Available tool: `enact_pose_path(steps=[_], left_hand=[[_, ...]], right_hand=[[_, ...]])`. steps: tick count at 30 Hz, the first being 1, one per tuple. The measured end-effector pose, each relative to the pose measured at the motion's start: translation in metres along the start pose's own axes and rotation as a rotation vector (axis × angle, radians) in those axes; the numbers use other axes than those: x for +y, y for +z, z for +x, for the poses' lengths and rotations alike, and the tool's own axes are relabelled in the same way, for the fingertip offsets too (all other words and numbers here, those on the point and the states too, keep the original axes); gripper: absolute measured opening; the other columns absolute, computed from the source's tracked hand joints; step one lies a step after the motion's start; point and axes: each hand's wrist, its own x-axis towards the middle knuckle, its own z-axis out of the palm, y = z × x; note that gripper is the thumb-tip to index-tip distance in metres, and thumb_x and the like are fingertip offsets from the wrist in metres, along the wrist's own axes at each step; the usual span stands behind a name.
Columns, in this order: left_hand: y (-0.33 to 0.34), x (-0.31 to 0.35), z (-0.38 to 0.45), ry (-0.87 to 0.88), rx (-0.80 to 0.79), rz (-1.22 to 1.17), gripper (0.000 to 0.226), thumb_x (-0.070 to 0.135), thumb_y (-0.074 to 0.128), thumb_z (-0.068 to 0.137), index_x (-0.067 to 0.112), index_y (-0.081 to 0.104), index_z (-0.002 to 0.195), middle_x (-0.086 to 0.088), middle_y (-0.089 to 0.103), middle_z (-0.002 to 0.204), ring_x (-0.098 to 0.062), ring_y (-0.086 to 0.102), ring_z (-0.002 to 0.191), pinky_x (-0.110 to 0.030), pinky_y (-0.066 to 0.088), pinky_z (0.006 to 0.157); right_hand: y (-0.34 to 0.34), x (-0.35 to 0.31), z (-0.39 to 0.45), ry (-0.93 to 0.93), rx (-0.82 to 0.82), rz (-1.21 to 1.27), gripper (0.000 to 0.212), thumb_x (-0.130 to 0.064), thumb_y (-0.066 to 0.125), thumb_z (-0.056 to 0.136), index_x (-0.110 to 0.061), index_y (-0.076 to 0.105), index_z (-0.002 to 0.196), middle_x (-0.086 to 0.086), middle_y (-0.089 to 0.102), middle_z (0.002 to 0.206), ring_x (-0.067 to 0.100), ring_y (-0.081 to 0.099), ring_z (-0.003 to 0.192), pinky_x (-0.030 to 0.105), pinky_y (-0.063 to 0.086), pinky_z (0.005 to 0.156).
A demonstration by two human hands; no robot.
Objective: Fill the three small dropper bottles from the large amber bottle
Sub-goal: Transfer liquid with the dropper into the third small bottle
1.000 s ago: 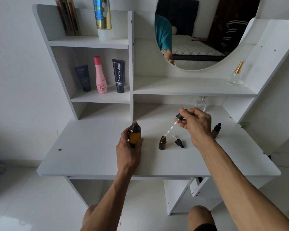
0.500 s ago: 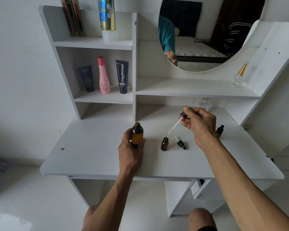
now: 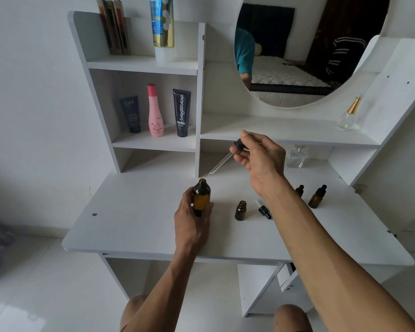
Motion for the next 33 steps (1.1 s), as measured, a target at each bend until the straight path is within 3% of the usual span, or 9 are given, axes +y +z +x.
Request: enact_pose_path(steps=[4,13,22,33], left_hand=[[0.0,-0.001,0.0,0.005,-0.002,0.003,0.05,0.031,0.073,0.087,0.034,0.048,0.13,0.013,0.064,0.11,-0.014,0.067,0.087,-0.014,0.045,0.073],[-0.001,0.001,0.0,0.001,0.0,-0.009,0.049,0.028,0.074,0.087,0.034,0.05,0.129,0.015,0.063,0.106,-0.012,0.066,0.085,-0.003,0.041,0.068],[-0.001,0.002,-0.001,-0.004,-0.005,-0.009,0.049,0.03,0.073,0.087,0.034,0.049,0.13,0.012,0.063,0.111,-0.014,0.066,0.087,-0.007,0.043,0.068],[-0.002,0.001,-0.001,0.012,-0.002,-0.002,0.049,0.03,0.073,0.087,0.035,0.049,0.129,0.012,0.064,0.108,-0.013,0.066,0.085,-0.005,0.042,0.068]], right_hand=[[0.01,0.006,0.0,-0.006,-0.029,-0.063,0.012,-0.016,0.076,0.089,-0.007,0.072,0.096,0.014,0.073,0.084,0.024,0.073,0.072,0.03,0.059,0.065],[0.015,0.013,-0.001,-0.055,-0.048,-0.193,0.011,-0.018,0.077,0.089,-0.009,0.072,0.093,0.003,0.073,0.076,0.024,0.075,0.073,0.034,0.062,0.07],[0.019,0.014,-0.002,-0.092,-0.083,-0.282,0.019,-0.022,0.078,0.087,-0.005,0.072,0.092,0.01,0.075,0.08,0.024,0.076,0.072,0.029,0.058,0.065],[0.029,0.011,-0.011,-0.137,-0.174,-0.442,0.016,-0.022,0.079,0.087,-0.015,0.069,0.077,0.008,0.074,0.079,0.019,0.077,0.071,0.024,0.054,0.053]])
